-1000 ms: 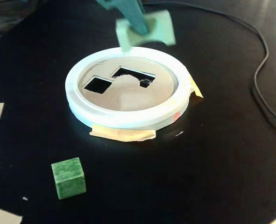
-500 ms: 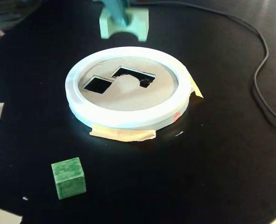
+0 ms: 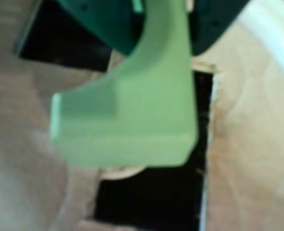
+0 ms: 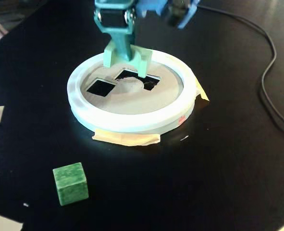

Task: Pick up the U shape block and drop it in corresponding U shaped hole

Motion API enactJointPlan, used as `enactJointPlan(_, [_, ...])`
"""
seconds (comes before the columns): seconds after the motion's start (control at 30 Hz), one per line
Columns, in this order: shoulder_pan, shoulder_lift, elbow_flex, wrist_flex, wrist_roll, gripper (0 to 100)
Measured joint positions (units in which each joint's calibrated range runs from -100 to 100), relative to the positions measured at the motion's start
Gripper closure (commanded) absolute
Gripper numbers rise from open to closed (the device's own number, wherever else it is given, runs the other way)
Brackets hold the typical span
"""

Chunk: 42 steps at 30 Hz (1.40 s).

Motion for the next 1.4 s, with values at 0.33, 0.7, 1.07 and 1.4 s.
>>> enactJointPlan(0.33, [0.0, 3.74, 0.0, -0.48, 0.0, 96])
enactJointPlan(0.7, [-0.7, 6.51, 0.0, -7.27, 0.0, 96])
enactJointPlan(1.07, [-1.1, 6.6, 0.0, -7.37, 0.0, 75])
enactJointPlan(1.4, [-5.29, 6.6, 0.0, -9.6, 0.0, 38])
